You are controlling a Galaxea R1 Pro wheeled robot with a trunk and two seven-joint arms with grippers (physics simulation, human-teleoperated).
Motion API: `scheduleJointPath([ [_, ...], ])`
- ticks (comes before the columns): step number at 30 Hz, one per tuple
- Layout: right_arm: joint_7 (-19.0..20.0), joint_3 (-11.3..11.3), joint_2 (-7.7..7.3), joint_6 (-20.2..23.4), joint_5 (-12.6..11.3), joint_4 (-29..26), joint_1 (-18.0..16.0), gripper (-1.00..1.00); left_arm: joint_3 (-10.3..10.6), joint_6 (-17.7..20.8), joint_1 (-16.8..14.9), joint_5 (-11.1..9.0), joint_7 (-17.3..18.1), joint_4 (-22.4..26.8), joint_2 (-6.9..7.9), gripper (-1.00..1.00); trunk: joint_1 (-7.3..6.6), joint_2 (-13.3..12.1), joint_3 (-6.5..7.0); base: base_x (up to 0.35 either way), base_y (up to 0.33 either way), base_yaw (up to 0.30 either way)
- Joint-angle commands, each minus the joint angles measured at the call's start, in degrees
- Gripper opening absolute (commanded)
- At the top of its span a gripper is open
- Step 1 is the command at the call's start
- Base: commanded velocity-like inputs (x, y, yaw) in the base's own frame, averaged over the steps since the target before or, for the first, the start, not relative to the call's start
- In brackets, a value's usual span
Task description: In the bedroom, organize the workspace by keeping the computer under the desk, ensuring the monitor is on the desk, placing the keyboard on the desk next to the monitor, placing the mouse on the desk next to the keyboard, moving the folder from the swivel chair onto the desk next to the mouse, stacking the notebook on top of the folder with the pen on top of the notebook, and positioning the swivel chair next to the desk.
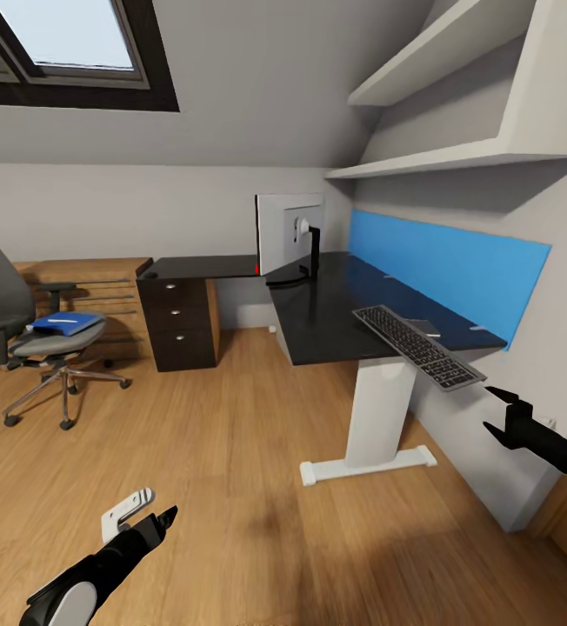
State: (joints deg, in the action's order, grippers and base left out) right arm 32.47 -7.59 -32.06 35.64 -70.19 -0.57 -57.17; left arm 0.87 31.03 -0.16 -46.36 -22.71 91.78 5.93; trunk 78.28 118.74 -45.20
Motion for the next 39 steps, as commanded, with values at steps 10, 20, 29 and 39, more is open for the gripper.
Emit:
scheduleJointPath([
  [10, 0.05, -0.45, -0.02, 0.31, 0.22, 0.05, -0.04, 1.00, -0.08, 0.00, -0.02, -0.68, -0.33, -0.43, 0.17, 1.00, -0.01, 0.02, -0.05, 0.031, 0.000, 0.000],
  [20, 0.05, -0.43, 0.04, 0.31, 0.28, 0.05, -0.04, 1.00, -0.08, 0.00, -0.02, -0.67, -0.28, -0.80, 0.19, 1.00, -0.01, 0.02, -0.05, 0.181, -0.025, 0.000],
  [29, 0.05, -0.41, 0.07, 0.31, 0.25, 0.05, -0.04, 1.00, -0.08, -0.08, -0.02, -0.61, -0.30, -0.82, 0.15, 1.00, -0.01, 0.02, -0.05, 0.119, -0.003, 0.000],
  [39, -0.01, -0.41, 0.07, 0.31, 0.30, 0.05, -0.04, 1.00, -0.18, -0.04, -0.02, -0.58, -0.39, -0.77, 0.22, 1.00, -0.01, 0.02, -0.05, 0.103, 0.000, 0.000],
])
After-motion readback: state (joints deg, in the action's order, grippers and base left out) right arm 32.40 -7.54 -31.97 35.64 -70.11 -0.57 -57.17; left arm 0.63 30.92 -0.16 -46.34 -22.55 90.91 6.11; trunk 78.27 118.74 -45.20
